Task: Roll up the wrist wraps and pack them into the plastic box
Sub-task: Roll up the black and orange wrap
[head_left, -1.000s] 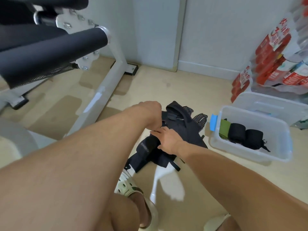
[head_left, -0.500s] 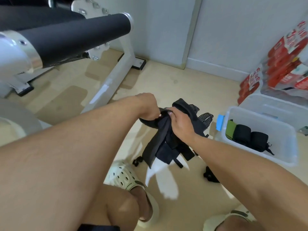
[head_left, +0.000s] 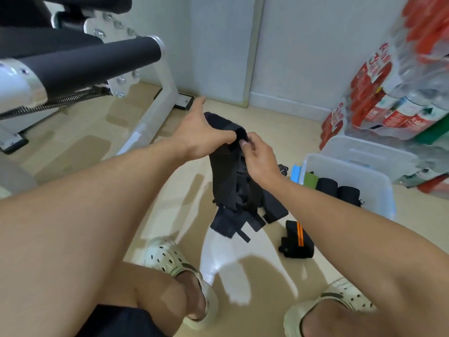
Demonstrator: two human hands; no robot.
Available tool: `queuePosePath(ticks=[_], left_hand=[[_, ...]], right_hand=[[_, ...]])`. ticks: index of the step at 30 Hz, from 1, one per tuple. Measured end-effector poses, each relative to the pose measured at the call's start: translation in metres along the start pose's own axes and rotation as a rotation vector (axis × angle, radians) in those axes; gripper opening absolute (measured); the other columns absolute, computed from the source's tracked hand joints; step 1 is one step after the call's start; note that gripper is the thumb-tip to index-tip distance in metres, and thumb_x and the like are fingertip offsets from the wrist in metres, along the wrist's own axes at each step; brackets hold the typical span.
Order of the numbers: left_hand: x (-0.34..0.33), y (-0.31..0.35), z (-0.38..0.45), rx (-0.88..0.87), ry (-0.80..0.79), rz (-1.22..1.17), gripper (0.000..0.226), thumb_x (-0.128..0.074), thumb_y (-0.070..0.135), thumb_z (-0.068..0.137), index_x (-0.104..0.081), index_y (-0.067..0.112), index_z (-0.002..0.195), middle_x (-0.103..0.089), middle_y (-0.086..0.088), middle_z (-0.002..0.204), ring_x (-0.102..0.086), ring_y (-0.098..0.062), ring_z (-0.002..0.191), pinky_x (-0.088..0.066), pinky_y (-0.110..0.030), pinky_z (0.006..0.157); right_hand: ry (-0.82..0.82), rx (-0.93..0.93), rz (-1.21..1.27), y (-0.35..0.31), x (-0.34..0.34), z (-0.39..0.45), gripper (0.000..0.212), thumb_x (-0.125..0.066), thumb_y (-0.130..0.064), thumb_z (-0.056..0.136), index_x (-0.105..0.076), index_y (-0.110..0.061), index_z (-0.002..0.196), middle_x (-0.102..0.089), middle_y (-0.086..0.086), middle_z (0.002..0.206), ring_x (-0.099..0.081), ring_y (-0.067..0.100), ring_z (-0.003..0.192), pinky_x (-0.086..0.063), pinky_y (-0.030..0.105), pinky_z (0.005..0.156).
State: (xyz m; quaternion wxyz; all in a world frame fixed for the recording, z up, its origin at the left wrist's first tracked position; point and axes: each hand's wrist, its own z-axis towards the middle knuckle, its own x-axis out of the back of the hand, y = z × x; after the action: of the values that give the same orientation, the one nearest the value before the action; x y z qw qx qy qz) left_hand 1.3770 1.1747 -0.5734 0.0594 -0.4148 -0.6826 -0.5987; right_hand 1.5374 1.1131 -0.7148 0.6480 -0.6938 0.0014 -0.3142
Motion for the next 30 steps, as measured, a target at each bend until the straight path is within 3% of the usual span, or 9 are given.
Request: queuePosePath(ticks=[2,5,8,12,16,20,23,26,30], left_hand=[[-0.004,0.008,-0.006,0.000,-0.016,0.025,0.112,-0.073,0.045,0.065,-0.013,0.035,0.159,-0.050,0.000,0.145,-0.054,-0.023,0.125,-0.048,-0.030,0.092],[-0.011,0.015,-0.012,-0.001,-0.067,0.152,0.124,-0.067,0.046,0.049,-0.009,0.039,0.158,-0.064,-0.003,0.123,-0.067,-0.027,0.105,-0.060,-0.040,0.085],[-0.014,0.016,-0.011,0.051,-0.102,0.333,0.120,-0.071,0.042,0.060,-0.005,0.033,0.160,-0.063,-0.006,0.116,-0.064,-0.029,0.102,-0.056,-0.040,0.087],[-0.021,0.016,-0.009,0.100,-0.182,0.519,0.116,-0.075,0.040,0.073,0.000,0.027,0.161,-0.057,-0.008,0.119,-0.058,-0.032,0.101,-0.049,-0.037,0.083],[-0.021,0.010,-0.004,0.073,-0.196,0.601,0.119,-0.082,0.035,0.071,-0.004,0.027,0.160,-0.056,-0.006,0.125,-0.056,-0.032,0.104,-0.050,-0.040,0.084],[-0.022,0.006,-0.003,0.074,-0.231,0.642,0.109,-0.092,0.032,0.070,-0.026,0.011,0.154,-0.050,-0.012,0.145,-0.053,-0.036,0.126,-0.048,-0.041,0.094],[-0.026,0.000,-0.005,0.142,-0.277,0.653,0.080,-0.093,0.034,0.069,-0.055,0.006,0.134,-0.062,-0.013,0.130,-0.060,-0.036,0.109,-0.051,-0.037,0.082],[-0.029,-0.003,-0.007,0.164,-0.325,0.636,0.078,-0.093,0.030,0.069,-0.057,0.007,0.134,-0.062,-0.013,0.125,-0.061,-0.037,0.105,-0.056,-0.046,0.088],[-0.034,0.000,-0.004,0.082,-0.311,0.562,0.067,-0.081,0.034,0.085,-0.054,0.008,0.140,-0.059,-0.012,0.135,-0.057,-0.034,0.117,-0.050,-0.039,0.097]], right_hand=[[0.005,-0.053,0.041,0.001,-0.001,-0.004,0.024,-0.040,-0.032,0.109,-0.050,-0.026,0.089,-0.056,0.004,0.077,-0.052,0.018,0.071,-0.043,0.039,0.069],[0.052,-0.200,0.174,0.002,-0.009,-0.002,0.028,-0.038,-0.035,0.105,-0.044,-0.025,0.080,-0.048,0.002,0.074,-0.045,0.019,0.071,-0.038,0.043,0.069],[0.102,-0.173,-0.022,0.002,-0.003,0.000,0.023,-0.034,-0.031,0.108,-0.049,-0.021,0.095,-0.057,0.004,0.078,-0.054,0.025,0.072,-0.044,0.044,0.068],[0.156,0.053,-0.464,0.011,0.025,-0.003,0.019,-0.035,-0.024,0.109,-0.053,-0.020,0.113,-0.065,0.000,0.089,-0.056,0.022,0.077,-0.039,0.037,0.067],[0.117,0.026,-0.326,0.032,0.033,-0.003,0.013,-0.058,-0.035,0.099,-0.065,-0.029,0.108,-0.066,-0.014,0.099,-0.060,0.011,0.083,-0.044,0.032,0.072],[-0.156,-0.204,-0.266,0.076,0.044,-0.016,0.028,-0.075,-0.026,0.091,-0.067,-0.026,0.118,-0.067,-0.008,0.099,-0.064,0.014,0.092,-0.051,0.031,0.088],[-0.262,-0.322,-0.424,0.111,0.052,-0.034,0.011,-0.071,-0.016,0.093,-0.066,-0.022,0.101,-0.065,-0.006,0.092,-0.065,0.012,0.088,-0.050,0.024,0.080],[-0.592,-0.487,-0.749,0.139,0.056,-0.055,0.019,-0.073,-0.019,0.085,-0.070,-0.020,0.104,-0.071,0.005,0.106,-0.069,0.026,0.103,-0.056,0.035,0.087],[-0.943,-0.322,-1.114,0.175,0.061,-0.099,0.048,-0.077,-0.021,0.080,-0.057,-0.028,0.123,-0.052,0.000,0.133,-0.052,0.024,0.122,-0.050,0.036,0.096]])
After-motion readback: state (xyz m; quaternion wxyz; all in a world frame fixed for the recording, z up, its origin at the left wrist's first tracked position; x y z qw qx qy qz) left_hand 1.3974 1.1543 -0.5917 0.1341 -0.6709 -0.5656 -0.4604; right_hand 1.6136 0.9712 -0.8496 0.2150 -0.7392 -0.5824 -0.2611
